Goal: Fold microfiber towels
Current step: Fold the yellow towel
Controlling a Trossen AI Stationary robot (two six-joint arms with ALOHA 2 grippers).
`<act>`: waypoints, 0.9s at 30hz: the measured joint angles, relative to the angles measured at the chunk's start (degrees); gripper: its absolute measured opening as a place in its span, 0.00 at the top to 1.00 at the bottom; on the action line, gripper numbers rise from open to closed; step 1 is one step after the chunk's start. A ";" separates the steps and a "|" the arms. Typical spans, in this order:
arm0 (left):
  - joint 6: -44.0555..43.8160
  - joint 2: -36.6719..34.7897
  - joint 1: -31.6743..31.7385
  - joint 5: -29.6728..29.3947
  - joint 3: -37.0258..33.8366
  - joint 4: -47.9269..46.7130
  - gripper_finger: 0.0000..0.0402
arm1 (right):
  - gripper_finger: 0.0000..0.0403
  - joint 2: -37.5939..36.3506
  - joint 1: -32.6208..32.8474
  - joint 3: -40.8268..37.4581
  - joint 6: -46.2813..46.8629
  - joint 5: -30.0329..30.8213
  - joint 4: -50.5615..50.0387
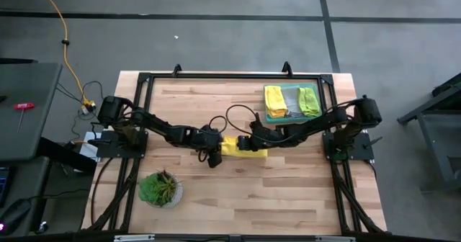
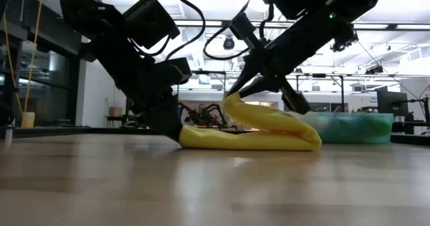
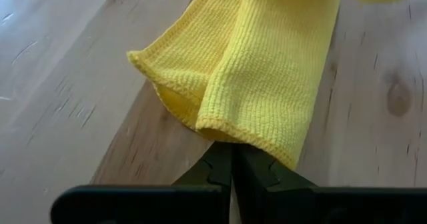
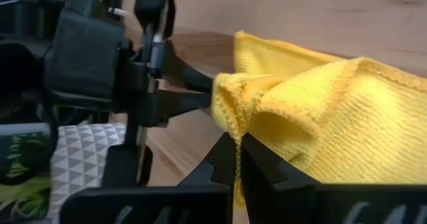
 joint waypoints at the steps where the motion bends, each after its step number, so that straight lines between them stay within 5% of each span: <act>1: 0.00 0.00 0.00 -0.02 0.00 0.01 1.00 | 1.00 0.33 -0.16 0.00 0.00 -0.67 0.77; 6: -0.02 0.00 0.00 -0.49 0.00 0.21 1.00 | 1.00 2.21 -0.90 0.00 0.00 -4.08 3.87; 27: -0.02 -0.07 0.00 -1.46 0.03 1.41 1.00 | 1.00 4.31 -2.03 0.00 1.81 -1.80 8.87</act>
